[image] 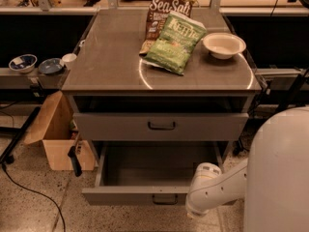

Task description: Close middle drawer

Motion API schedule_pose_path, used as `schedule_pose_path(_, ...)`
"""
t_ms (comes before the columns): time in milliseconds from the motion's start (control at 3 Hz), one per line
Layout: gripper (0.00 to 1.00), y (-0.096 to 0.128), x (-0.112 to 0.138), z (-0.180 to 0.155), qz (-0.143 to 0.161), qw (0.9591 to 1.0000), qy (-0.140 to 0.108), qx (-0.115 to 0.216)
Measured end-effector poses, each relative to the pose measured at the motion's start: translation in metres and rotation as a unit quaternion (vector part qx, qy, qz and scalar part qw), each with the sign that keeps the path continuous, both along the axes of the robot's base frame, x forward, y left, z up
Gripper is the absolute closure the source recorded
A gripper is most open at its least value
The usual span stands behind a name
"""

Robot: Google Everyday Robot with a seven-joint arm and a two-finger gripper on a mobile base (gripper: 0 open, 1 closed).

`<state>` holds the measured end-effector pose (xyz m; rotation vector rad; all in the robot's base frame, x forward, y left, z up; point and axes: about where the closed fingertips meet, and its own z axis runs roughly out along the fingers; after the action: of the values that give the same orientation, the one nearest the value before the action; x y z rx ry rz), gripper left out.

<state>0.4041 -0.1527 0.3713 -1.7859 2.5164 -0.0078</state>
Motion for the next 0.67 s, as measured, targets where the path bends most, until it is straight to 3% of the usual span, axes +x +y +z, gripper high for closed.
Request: schedule_pose_path(667, 1.00, 0.0041, 0.0003, 0.0031, 0.014, 0.9999, 0.007, 0.002)
